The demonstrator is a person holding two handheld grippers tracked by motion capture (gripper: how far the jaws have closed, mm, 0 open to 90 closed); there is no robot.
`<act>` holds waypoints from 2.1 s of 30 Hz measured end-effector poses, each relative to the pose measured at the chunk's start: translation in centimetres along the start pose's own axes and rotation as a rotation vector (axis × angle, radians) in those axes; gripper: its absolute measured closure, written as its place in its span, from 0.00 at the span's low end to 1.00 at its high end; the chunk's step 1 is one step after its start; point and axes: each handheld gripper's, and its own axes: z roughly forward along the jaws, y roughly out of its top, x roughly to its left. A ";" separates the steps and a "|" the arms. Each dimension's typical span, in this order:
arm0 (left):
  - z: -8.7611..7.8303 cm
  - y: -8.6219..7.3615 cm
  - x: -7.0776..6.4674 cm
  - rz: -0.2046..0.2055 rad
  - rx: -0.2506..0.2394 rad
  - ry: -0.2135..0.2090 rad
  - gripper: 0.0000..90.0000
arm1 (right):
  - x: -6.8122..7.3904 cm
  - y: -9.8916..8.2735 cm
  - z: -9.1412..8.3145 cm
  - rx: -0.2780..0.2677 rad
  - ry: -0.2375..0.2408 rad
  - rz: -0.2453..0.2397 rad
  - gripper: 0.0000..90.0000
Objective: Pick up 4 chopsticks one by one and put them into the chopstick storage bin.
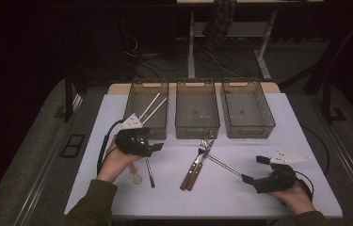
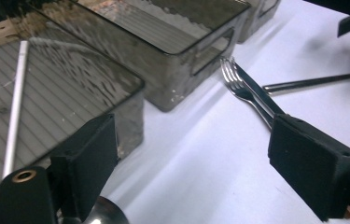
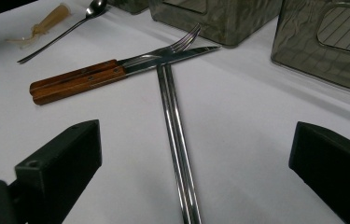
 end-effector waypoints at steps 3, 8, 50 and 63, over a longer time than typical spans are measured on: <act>0.0 -0.7 -0.8 0.014 0.008 -0.011 0.12 | 0.0 0.0 -0.1 -0.001 -0.002 0.002 0.03; -0.2 -1.7 -1.9 0.028 -0.012 -0.025 0.05 | 0.0 0.0 -0.3 -0.006 -0.006 0.004 0.02; -0.8 -6.2 -5.2 0.045 0.004 -0.153 0.00 | 0.1 1.2 -0.9 0.162 0.004 -0.058 0.43; -0.7 -6.3 -5.2 0.043 0.012 -0.158 0.01 | -0.3 1.6 0.1 0.259 -0.001 -0.088 0.78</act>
